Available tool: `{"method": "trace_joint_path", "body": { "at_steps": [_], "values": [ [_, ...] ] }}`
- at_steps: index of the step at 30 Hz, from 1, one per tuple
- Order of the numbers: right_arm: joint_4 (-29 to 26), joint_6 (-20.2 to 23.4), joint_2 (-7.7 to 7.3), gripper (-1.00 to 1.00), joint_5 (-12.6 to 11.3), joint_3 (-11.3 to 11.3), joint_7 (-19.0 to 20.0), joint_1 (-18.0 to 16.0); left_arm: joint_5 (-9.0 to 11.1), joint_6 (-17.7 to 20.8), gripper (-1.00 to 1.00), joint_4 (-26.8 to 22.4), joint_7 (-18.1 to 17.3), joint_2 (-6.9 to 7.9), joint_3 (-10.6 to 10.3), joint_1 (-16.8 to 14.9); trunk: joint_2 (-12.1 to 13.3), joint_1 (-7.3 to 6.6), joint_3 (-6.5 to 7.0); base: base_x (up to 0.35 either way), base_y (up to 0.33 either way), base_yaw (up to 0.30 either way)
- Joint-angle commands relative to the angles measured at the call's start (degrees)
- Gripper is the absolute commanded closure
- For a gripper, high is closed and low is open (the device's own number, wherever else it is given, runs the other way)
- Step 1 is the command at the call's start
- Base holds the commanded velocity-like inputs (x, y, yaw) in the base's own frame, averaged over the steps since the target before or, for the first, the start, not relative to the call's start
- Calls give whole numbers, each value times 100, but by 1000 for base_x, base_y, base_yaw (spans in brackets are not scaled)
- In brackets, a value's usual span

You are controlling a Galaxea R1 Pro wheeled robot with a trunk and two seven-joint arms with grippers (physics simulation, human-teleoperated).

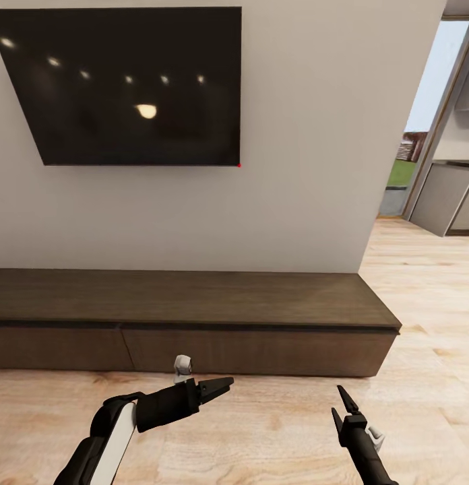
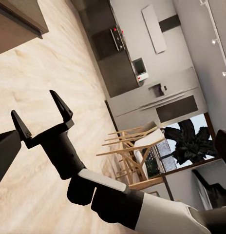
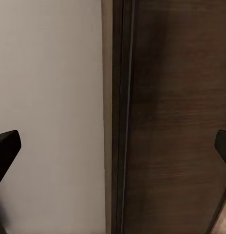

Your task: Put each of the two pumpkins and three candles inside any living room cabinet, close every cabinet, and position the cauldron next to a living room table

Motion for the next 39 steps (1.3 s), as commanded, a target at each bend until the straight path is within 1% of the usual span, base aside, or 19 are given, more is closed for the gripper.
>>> {"method": "trace_joint_path", "body": {
  "at_steps": [1,17,31,39],
  "values": [
    [4,58,1,-100,-57,-3,15,-3,0,23,-100,0,-13,-2,2,-3,-2,-1,-5,68,0,0],
    [12,58,2,-100,-57,-2,15,-1,0,24,-100,0,-13,2,2,-3,-2,-1,-5,56,0,0],
    [12,58,0,-100,-57,-3,15,-3,0,23,-100,-6,-13,2,10,5,-2,-1,-5,6,0,0],
    [12,58,0,-100,-58,-2,14,-3,0,23,-100,-9,-13,1,3,5,-323,175,-149,0,0,0]
  ]
}}
